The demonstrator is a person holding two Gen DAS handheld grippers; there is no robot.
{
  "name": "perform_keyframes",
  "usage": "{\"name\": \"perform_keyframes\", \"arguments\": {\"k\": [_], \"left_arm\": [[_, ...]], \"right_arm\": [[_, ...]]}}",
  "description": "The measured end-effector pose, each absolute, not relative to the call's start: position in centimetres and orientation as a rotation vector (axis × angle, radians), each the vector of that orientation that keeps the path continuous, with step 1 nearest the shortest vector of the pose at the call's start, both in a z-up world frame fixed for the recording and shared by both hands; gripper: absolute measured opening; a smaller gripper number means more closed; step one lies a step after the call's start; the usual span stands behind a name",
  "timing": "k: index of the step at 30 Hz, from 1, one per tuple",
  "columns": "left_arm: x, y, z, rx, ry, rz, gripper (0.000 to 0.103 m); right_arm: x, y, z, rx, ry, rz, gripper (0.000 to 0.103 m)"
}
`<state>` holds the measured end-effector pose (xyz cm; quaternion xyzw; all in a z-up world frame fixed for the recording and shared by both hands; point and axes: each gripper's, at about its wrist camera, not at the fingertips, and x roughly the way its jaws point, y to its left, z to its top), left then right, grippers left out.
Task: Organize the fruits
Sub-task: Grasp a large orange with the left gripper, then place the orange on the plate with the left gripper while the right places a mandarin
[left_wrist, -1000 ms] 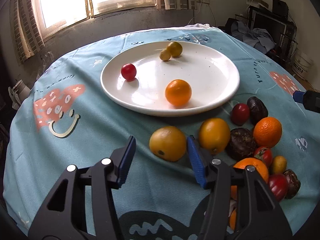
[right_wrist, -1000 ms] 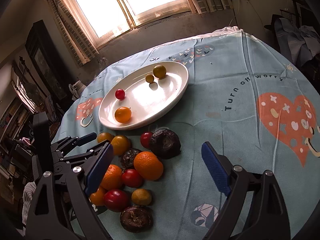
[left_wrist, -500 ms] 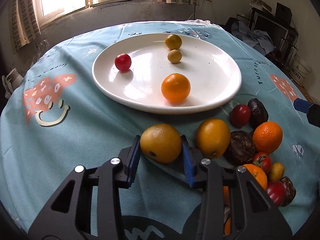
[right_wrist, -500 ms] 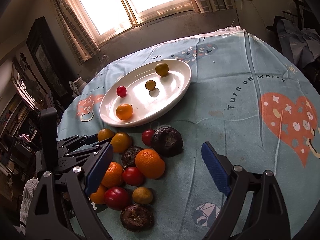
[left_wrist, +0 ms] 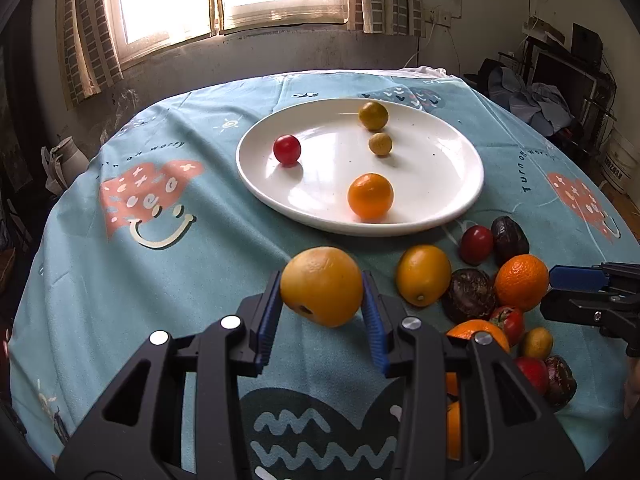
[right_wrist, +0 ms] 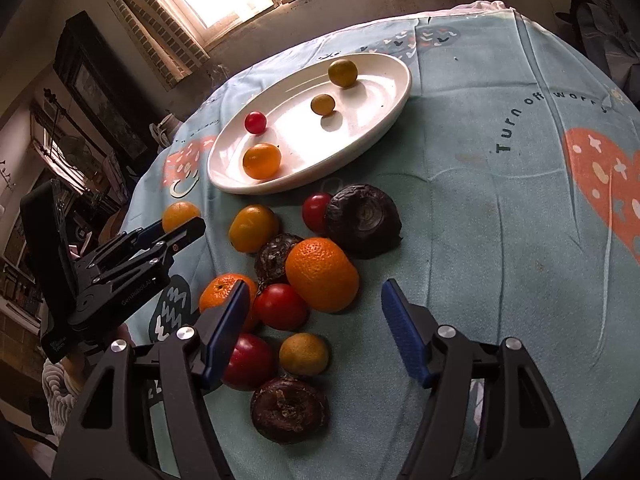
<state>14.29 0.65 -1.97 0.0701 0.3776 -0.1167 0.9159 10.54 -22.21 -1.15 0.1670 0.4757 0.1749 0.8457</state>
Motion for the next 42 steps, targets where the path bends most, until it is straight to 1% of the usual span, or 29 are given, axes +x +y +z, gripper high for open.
{"name": "perform_keyframes", "arguments": {"k": [2, 3, 5, 6, 8, 12, 16, 19, 20, 22, 27, 29, 31, 33, 34, 35, 36, 37, 39, 42], "left_arm": [[14.3, 0.6, -2.1, 0.146, 0.784, -0.243, 0.039], [14.4, 0.5, -2.3, 0.150, 0.789, -0.243, 0.039], [14.5, 0.3, -2.7, 0.158, 0.803, -0.243, 0.039], [14.6, 0.2, -2.9, 0.163, 0.810, -0.245, 0.039], [14.6, -0.1, -3.3, 0.176, 0.825, -0.248, 0.039], [14.8, -0.5, -4.2, 0.204, 0.846, -0.244, 0.039], [14.2, -0.4, -3.1, 0.193, 0.803, -0.241, 0.039], [13.7, -0.2, -2.3, 0.179, 0.773, -0.243, 0.039], [13.7, -0.2, -2.2, 0.177, 0.770, -0.243, 0.039], [13.7, -0.2, -2.1, 0.173, 0.769, -0.246, 0.039], [13.7, -0.5, -2.3, 0.180, 0.780, -0.258, 0.039], [13.6, -0.6, -2.3, 0.186, 0.778, -0.262, 0.039], [13.6, -0.6, -2.3, 0.188, 0.778, -0.262, 0.039], [13.7, -0.6, -2.5, 0.189, 0.783, -0.262, 0.039], [13.7, -0.6, -2.5, 0.189, 0.785, -0.263, 0.039], [13.7, -0.7, -2.5, 0.191, 0.785, -0.263, 0.039], [13.7, -0.7, -2.5, 0.191, 0.786, -0.263, 0.039], [13.7, -0.7, -2.5, 0.192, 0.786, -0.264, 0.039], [13.7, -0.7, -2.5, 0.192, 0.787, -0.262, 0.039], [13.7, -0.8, -2.7, 0.197, 0.791, -0.258, 0.039]], "right_arm": [[10.8, -22.3, -1.6, 0.364, 1.019, 0.375, 0.059], [10.9, -22.2, -1.8, 0.368, 1.028, 0.378, 0.057], [11.2, -22.1, -2.4, 0.376, 1.047, 0.393, 0.045], [11.2, -22.2, -2.5, 0.383, 1.039, 0.393, 0.045], [11.2, -22.3, -2.5, 0.371, 1.024, 0.385, 0.037], [10.9, -22.6, -2.0, 0.372, 0.999, 0.392, 0.030], [10.2, -23.2, -0.5, 0.380, 0.939, 0.410, 0.028], [10.4, -23.7, -0.1, 0.403, 0.924, 0.408, 0.024], [10.5, -23.9, 0.0, 0.415, 0.925, 0.410, 0.018], [10.7, -24.2, -0.1, 0.435, 0.931, 0.419, 0.010], [11.2, -23.7, -0.6, 0.421, 0.991, 0.424, 0.011], [11.2, -23.9, -0.6, 0.443, 1.005, 0.432, 0.014], [11.3, -24.2, -0.8, 0.463, 1.016, 0.417, 0.014], [11.3, -24.3, -1.0, 0.474, 1.027, 0.418, 0.018], [11.2, -24.2, -0.9, 0.468, 1.022, 0.418, 0.027], [11.1, -24.2, -0.7, 0.459, 1.013, 0.411, 0.038], [11.0, -24.1, -0.6, 0.446, 1.004, 0.395, 0.046], [10.8, -24.2, -0.4, 0.438, 0.986, 0.386, 0.057], [10.7, -24.2, -0.3, 0.439, 0.964, 0.398, 0.057], [11.2, -23.8, -1.0, 0.438, 0.994, 0.404, 0.056]]}}
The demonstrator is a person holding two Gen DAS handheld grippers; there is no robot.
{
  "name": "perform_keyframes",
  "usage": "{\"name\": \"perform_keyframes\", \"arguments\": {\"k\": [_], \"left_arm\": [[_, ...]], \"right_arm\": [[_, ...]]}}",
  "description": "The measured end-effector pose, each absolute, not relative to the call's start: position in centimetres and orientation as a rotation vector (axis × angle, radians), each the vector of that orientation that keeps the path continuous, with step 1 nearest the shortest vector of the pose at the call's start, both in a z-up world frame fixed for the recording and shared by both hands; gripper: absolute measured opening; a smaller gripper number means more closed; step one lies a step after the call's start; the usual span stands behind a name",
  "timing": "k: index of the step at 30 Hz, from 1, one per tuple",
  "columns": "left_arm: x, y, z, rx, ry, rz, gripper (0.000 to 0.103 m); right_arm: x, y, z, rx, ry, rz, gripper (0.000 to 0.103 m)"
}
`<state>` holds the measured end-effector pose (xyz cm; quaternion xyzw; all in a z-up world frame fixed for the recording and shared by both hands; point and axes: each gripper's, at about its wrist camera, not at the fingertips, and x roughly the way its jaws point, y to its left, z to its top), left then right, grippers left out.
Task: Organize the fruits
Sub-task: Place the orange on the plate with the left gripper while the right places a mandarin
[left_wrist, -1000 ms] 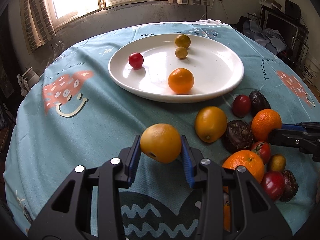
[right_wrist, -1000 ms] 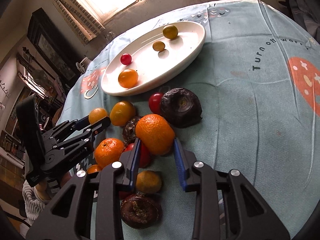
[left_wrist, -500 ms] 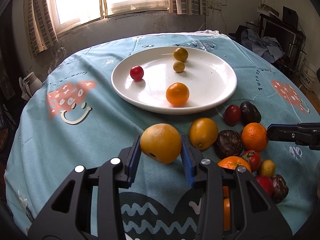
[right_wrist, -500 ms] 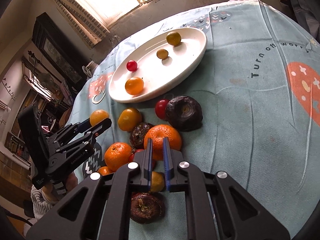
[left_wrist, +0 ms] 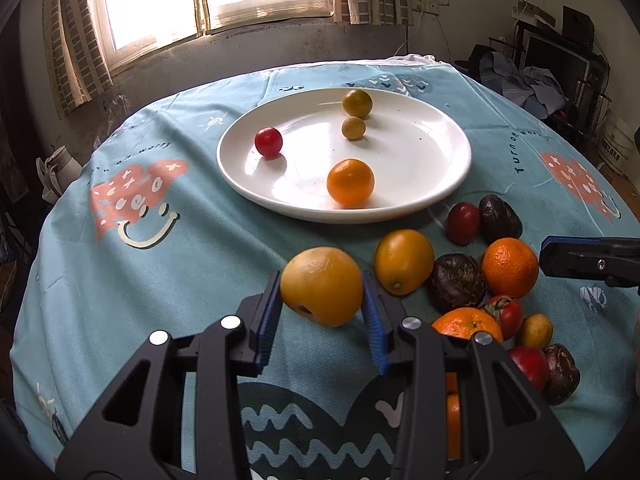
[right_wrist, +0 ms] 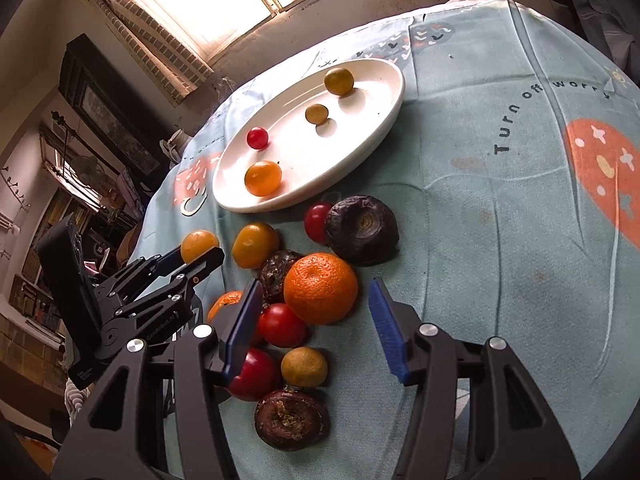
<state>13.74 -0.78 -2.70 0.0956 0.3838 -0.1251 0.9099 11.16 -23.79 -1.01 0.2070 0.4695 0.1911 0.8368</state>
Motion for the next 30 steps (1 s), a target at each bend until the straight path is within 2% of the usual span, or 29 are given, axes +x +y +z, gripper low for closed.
{"name": "perform_keyframes", "arguments": {"k": [3, 5, 8, 15, 21, 28, 30], "left_arm": [[13.8, -0.9, -3.0, 0.205, 0.800, -0.256, 0.040], [13.8, -1.0, -3.2, 0.214, 0.806, -0.255, 0.040], [13.9, -1.1, -3.4, 0.220, 0.810, -0.252, 0.040], [13.6, -0.1, -0.2, 0.139, 0.727, -0.252, 0.039], [18.2, 0.3, 2.7, 0.064, 0.722, -0.197, 0.039], [23.3, 0.6, -0.4, 0.004, 0.814, -0.128, 0.040], [23.6, 0.6, -0.9, 0.012, 0.815, -0.130, 0.048]], "right_arm": [[12.0, -23.0, -1.9, 0.423, 1.024, 0.388, 0.055], [12.6, -22.4, -2.8, 0.420, 1.054, 0.393, 0.045], [12.4, -22.5, -2.7, 0.417, 1.037, 0.393, 0.043], [11.0, -25.1, 1.4, 0.508, 0.875, 0.431, 0.043], [16.1, -24.5, 4.7, 0.482, 0.853, 0.390, 0.043], [21.5, -22.1, 1.4, 0.462, 0.917, 0.337, 0.045], [22.3, -21.9, 0.5, 0.454, 0.945, 0.327, 0.045]]}}
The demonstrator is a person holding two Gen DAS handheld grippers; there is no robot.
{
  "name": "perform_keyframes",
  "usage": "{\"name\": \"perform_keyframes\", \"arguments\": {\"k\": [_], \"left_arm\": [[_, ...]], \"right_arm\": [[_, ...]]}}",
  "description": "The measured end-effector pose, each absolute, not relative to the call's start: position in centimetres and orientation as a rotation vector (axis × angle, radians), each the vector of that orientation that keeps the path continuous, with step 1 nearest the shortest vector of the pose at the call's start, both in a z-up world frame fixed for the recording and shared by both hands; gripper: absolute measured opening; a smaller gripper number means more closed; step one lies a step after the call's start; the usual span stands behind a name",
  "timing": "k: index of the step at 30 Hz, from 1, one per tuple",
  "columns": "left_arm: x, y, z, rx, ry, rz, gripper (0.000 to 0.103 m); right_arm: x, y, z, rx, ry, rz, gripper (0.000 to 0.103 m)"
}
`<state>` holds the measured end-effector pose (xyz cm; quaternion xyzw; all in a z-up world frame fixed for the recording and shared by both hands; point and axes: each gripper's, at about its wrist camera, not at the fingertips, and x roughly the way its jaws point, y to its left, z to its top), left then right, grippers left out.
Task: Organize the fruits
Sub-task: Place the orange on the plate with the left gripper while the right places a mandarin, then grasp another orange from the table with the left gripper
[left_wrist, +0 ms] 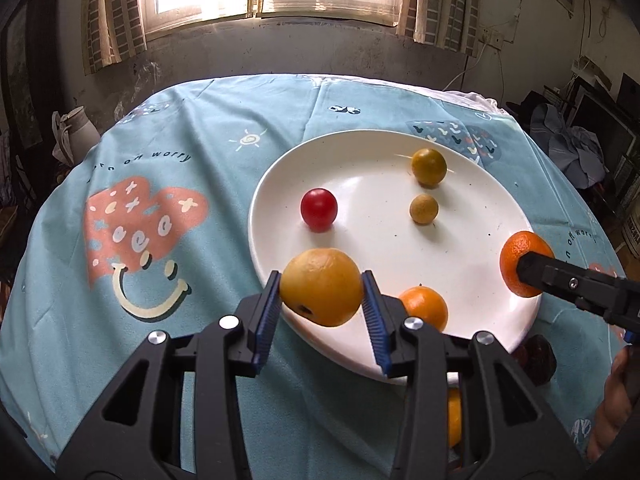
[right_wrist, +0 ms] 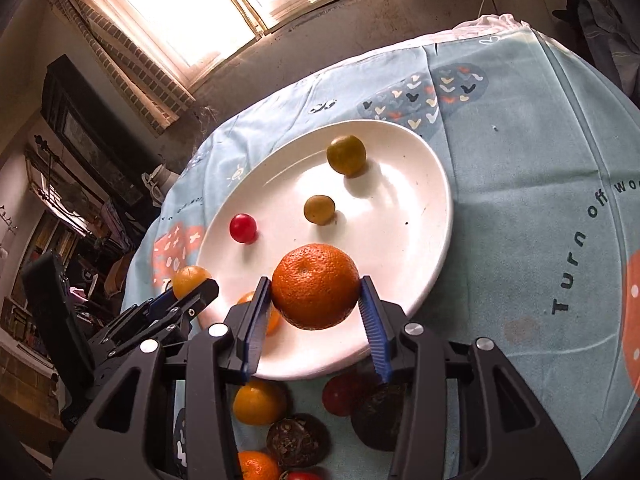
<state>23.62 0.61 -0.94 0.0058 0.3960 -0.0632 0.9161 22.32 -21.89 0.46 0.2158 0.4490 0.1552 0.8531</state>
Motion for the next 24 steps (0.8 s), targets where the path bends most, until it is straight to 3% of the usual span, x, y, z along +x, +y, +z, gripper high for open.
{"name": "perform_keyframes", "arguments": {"k": [2, 3, 5, 10, 12, 17, 24], "left_arm": [[23.4, 0.7, -0.6, 0.017, 0.787, -0.114, 0.071], [23.2, 0.8, -0.4, 0.014, 0.776, -0.114, 0.072], [22.7, 1.1, 0.3, -0.005, 0.766, -0.130, 0.073], [20.9, 2.1, 0.6, -0.027, 0.757, -0.091, 0.078], [19.7, 2.9, 0.2, -0.056, 0.778, -0.075, 0.084], [15.8, 3.3, -0.4, -0.041, 0.790, -0.056, 0.089], [14.6, 2.0, -1.2, -0.012, 0.801, -0.071, 0.091]], "right_arm": [[22.4, -22.2, 0.0, 0.466, 0.949, 0.324, 0.047], [22.2, -22.5, 0.2, 0.479, 0.938, 0.329, 0.050], [21.6, -22.9, 1.2, 0.490, 0.891, 0.330, 0.065], [18.3, -23.7, 4.9, 0.489, 0.788, 0.383, 0.066], [16.0, -24.4, 5.6, 0.492, 0.751, 0.395, 0.068], [11.9, -25.7, 3.3, 0.482, 0.773, 0.347, 0.085], [11.3, -27.4, 2.2, 0.552, 0.819, 0.309, 0.088]]}}
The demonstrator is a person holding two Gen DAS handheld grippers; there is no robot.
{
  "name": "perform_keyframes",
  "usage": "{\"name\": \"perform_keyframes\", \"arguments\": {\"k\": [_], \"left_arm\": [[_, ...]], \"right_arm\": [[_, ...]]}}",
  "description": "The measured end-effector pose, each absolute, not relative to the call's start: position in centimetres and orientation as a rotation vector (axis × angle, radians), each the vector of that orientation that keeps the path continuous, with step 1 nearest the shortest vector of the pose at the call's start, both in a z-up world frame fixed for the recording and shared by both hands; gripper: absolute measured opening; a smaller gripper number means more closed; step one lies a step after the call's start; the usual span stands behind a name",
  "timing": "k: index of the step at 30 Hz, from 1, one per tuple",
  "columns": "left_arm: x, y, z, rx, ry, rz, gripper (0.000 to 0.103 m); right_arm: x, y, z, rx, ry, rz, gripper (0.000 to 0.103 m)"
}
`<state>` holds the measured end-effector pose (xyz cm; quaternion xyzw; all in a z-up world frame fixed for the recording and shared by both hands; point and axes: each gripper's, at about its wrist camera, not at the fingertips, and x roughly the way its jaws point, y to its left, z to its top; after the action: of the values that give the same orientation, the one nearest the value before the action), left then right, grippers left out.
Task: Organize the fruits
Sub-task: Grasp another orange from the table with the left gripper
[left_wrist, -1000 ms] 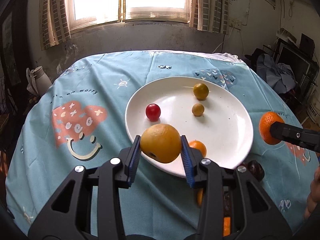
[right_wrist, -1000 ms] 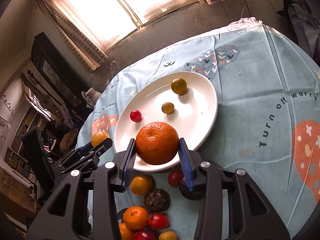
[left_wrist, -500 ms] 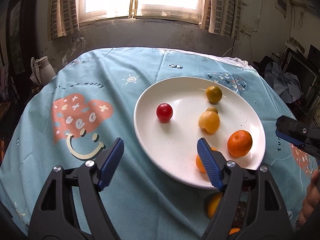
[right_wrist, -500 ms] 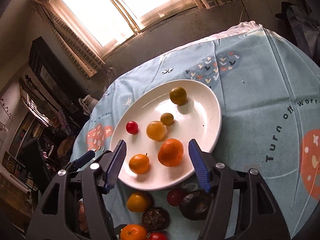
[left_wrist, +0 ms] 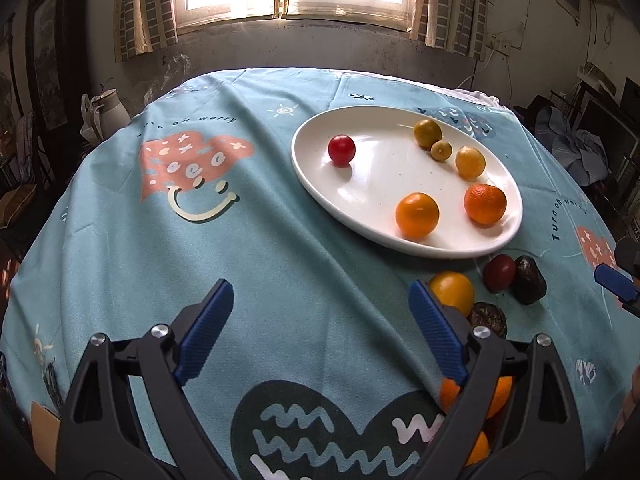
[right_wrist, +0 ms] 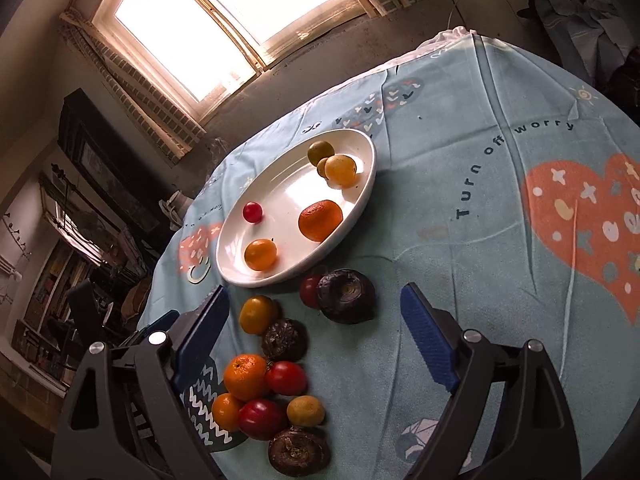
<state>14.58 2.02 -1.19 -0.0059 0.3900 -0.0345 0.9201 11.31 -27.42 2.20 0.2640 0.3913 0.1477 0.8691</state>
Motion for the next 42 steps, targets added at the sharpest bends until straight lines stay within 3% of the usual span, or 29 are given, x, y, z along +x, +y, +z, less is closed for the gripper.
{"name": "perform_keyframes", "arguments": {"k": [12, 18, 24, 33, 36, 39, 41, 42], "left_arm": [[16.2, -3.0, -2.1, 0.136, 0.798, -0.104, 0.100], [15.8, -0.8, -2.0, 0.251, 0.743, 0.056, 0.101], [14.7, 3.9, 0.0, -0.043, 0.722, -0.038, 0.101], [15.1, -1.9, -2.3, 0.245, 0.726, -0.067, 0.100], [15.3, -1.7, -2.1, 0.224, 0.715, -0.104, 0.096], [15.7, -2.2, -2.6, 0.235, 0.730, -0.147, 0.085], [16.1, -2.5, -3.3, 0.239, 0.763, -0.181, 0.067], [16.4, -2.6, -3.7, 0.235, 0.783, -0.199, 0.062]], "right_arm": [[11.7, -27.9, 1.4, 0.585, 0.864, 0.284, 0.088], [11.7, -28.1, 1.5, 0.588, 0.864, 0.281, 0.088], [11.7, -28.1, 1.5, 0.588, 0.858, 0.286, 0.088], [11.7, -28.1, 1.6, 0.583, 0.851, 0.278, 0.088], [11.7, -28.0, 1.5, 0.582, 0.856, 0.281, 0.088], [11.8, -28.0, 1.4, 0.577, 0.861, 0.280, 0.088], [11.8, -27.9, 1.5, 0.577, 0.862, 0.279, 0.088], [11.8, -27.9, 1.4, 0.576, 0.861, 0.278, 0.088]]}}
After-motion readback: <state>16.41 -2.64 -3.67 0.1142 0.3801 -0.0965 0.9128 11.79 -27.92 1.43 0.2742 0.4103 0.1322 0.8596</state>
